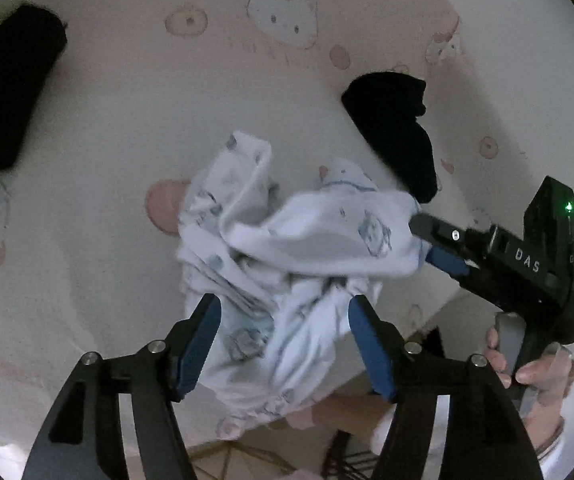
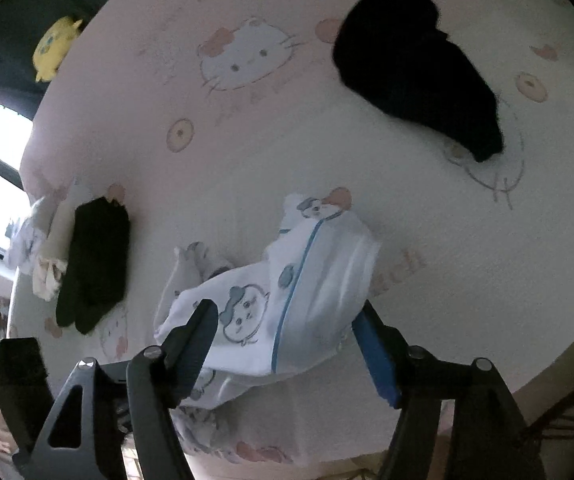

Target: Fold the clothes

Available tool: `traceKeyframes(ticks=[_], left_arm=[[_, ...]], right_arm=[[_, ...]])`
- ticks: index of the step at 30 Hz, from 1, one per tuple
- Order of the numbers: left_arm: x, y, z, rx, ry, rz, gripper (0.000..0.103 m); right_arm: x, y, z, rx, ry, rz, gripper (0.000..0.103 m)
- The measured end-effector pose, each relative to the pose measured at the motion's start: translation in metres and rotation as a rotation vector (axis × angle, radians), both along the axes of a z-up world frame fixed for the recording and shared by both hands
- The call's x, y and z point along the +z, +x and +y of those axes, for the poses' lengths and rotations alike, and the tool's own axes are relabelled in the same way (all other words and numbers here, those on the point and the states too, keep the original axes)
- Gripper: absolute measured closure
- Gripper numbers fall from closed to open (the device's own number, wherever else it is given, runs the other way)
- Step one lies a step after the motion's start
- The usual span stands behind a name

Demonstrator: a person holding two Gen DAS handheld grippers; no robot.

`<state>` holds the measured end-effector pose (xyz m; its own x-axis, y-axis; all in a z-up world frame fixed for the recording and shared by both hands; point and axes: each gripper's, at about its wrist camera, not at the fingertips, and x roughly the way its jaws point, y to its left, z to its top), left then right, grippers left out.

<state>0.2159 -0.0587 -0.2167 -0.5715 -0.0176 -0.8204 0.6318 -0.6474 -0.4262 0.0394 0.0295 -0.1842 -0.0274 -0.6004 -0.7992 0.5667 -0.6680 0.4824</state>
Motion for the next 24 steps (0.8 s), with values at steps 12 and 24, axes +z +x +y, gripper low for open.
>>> traceKeyframes(ticks=[12, 24], left_arm=[[-0.008, 0.000, -0.013, 0.053, -0.134, -0.082, 0.039], [-0.005, -0.002, -0.052, 0.122, -0.028, 0.017, 0.039]], right_arm=[[-0.001, 0.014, 0.001, 0.098, 0.145, 0.116, 0.034], [-0.032, 0.008, 0.001, 0.024, 0.088, -0.133, 0.034]])
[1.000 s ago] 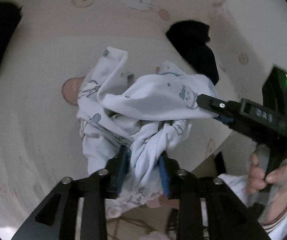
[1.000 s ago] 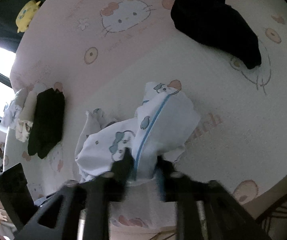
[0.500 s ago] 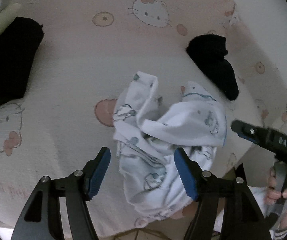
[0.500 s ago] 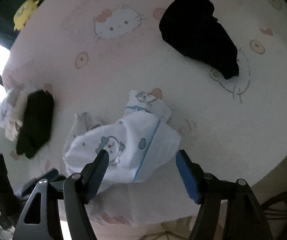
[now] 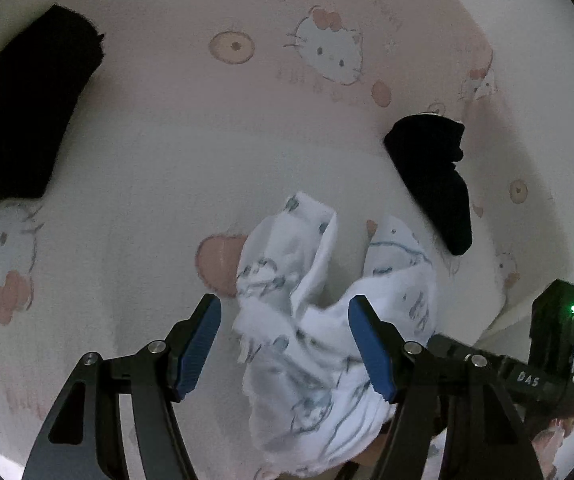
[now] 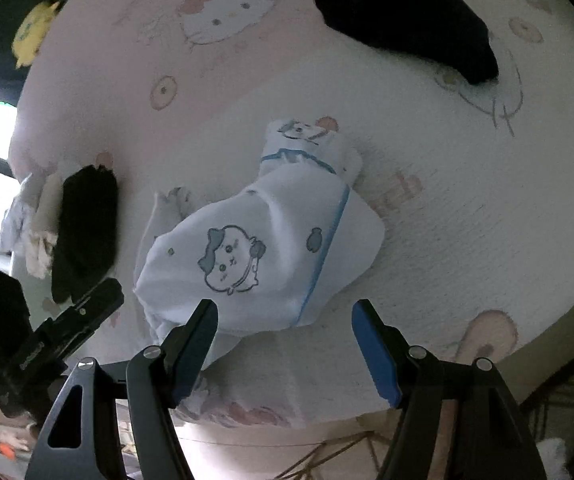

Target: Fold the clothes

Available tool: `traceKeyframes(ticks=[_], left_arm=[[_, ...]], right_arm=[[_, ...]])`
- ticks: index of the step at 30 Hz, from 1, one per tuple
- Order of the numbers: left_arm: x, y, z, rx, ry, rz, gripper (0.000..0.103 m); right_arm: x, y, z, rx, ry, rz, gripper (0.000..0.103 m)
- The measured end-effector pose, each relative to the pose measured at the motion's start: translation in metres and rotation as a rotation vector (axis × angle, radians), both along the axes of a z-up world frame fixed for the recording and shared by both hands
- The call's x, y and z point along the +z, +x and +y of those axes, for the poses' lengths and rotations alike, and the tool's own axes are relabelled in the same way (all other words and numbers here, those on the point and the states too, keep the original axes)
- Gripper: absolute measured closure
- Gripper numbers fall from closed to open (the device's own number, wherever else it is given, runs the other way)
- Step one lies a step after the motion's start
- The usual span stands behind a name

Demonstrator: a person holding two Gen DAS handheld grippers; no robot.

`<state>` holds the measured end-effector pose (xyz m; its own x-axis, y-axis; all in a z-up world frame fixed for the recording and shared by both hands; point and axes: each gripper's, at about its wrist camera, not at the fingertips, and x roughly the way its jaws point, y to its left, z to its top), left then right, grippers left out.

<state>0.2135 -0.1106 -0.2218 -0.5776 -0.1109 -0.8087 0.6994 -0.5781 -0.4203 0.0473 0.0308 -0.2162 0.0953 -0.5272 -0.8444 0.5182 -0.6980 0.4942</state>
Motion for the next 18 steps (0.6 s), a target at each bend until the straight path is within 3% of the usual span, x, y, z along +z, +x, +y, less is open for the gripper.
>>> traceKeyframes(ticks=[5, 7, 8, 10, 11, 13, 16, 18], left_arm=[[-0.011, -0.018, -0.014, -0.023, 0.028, -0.024, 0.039], [-0.015, -0.026, -0.013, -0.030, 0.027, -0.037, 0.047], [-0.016, -0.024, -0.012, -0.039, 0.022, -0.036, 0.059], [-0.020, -0.034, -0.011, -0.048, -0.007, -0.050, 0.060], [-0.021, -0.036, -0.010, -0.056, -0.024, -0.054, 0.062], [-0.023, -0.041, -0.009, -0.068, -0.054, -0.060, 0.070], [-0.026, -0.041, -0.010, -0.085, -0.093, -0.037, 0.084], [-0.030, -0.040, -0.014, -0.087, -0.074, -0.019, 0.093]], right_arm=[[-0.013, 0.003, 0.002, -0.081, 0.016, -0.075, 0.034], [-0.020, 0.003, 0.005, -0.116, 0.016, -0.106, 0.034], [-0.022, 0.002, 0.005, -0.123, 0.011, -0.115, 0.034], [-0.024, 0.002, 0.006, -0.130, -0.007, -0.125, 0.036], [-0.025, 0.002, 0.006, -0.132, -0.017, -0.128, 0.041], [-0.028, 0.002, 0.006, -0.135, -0.028, -0.128, 0.066], [-0.025, 0.003, 0.002, -0.119, -0.026, -0.088, 0.081], [-0.021, 0.006, -0.002, -0.094, -0.024, -0.044, 0.086]])
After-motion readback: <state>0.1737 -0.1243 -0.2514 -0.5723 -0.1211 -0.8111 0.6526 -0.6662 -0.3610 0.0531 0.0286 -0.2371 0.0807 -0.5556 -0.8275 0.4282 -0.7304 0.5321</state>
